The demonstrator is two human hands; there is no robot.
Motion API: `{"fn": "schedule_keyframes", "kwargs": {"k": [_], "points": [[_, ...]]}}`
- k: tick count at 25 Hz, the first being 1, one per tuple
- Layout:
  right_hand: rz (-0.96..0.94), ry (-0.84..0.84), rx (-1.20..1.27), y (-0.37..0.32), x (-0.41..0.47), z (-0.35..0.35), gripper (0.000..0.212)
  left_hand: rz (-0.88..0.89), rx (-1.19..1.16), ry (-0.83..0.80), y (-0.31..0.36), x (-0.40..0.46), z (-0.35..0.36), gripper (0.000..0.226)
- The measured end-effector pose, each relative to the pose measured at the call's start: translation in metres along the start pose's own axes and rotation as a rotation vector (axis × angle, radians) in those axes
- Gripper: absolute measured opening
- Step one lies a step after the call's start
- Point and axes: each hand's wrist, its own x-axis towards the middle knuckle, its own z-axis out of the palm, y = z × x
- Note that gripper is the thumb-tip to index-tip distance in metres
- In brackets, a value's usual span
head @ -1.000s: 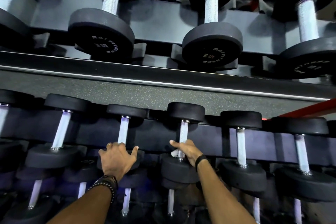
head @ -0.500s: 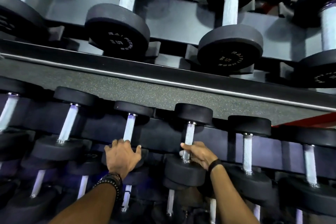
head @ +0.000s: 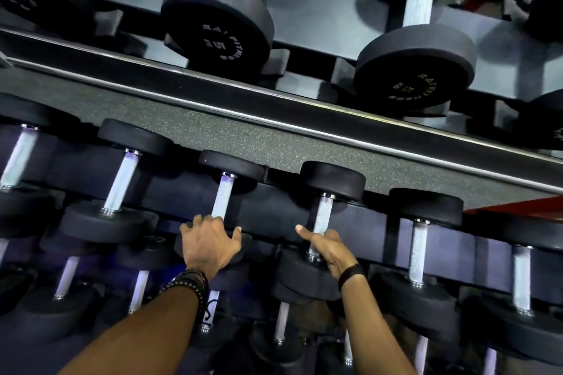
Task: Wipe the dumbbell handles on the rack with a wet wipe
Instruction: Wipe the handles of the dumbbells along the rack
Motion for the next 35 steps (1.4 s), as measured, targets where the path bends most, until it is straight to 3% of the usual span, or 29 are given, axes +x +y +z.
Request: {"fn": "schedule_keyframes", "kwargs": {"k": [3,4,8,9,13,17,20,23,25,29,35], "points": [[0.041,-0.122,0.251,-0.003,0.002,-0.008,0.062,-0.006,-0.024,-0.001,0.001,0.0,-0.002,0.056],[0.04,-0.115,0.231,-0.005,0.004,-0.011,0.068,-0.007,-0.027,-0.001,0.001,-0.001,-0.002,0.056],[-0.028,0.17,-0.218,-0.011,0.0,0.002,0.066,-0.001,-0.044,-0.01,-0.001,0.001,0.0,0.058],[-0.038,0.187,-0.201,-0.011,-0.001,0.005,0.066,0.005,-0.051,-0.012,-0.002,0.002,0.001,0.057],[0.015,-0.089,0.27,-0.006,0.001,0.001,0.056,0.01,-0.082,-0.004,-0.004,0.003,0.001,0.056],[-0.017,0.03,0.218,0.003,0.009,0.002,0.069,-0.003,-0.09,0.0,-0.005,0.003,0.001,0.054],[0.01,-0.017,0.209,0.003,0.016,0.003,0.082,-0.023,-0.104,-0.011,-0.005,0.003,0.003,0.051],[-0.021,0.033,0.141,0.001,0.008,0.006,0.049,-0.029,-0.099,-0.004,-0.004,0.003,0.003,0.049],[-0.103,0.101,-0.031,0.006,0.008,0.001,0.039,-0.032,-0.102,-0.006,-0.005,0.003,0.003,0.049],[-0.156,0.092,-0.227,0.027,0.016,-0.03,0.035,-0.034,-0.1,-0.003,-0.003,0.003,0.001,0.049],[-0.22,0.299,-0.318,0.019,0.0,-0.026,0.033,-0.029,-0.11,0.003,-0.004,0.002,0.004,0.048]]}}
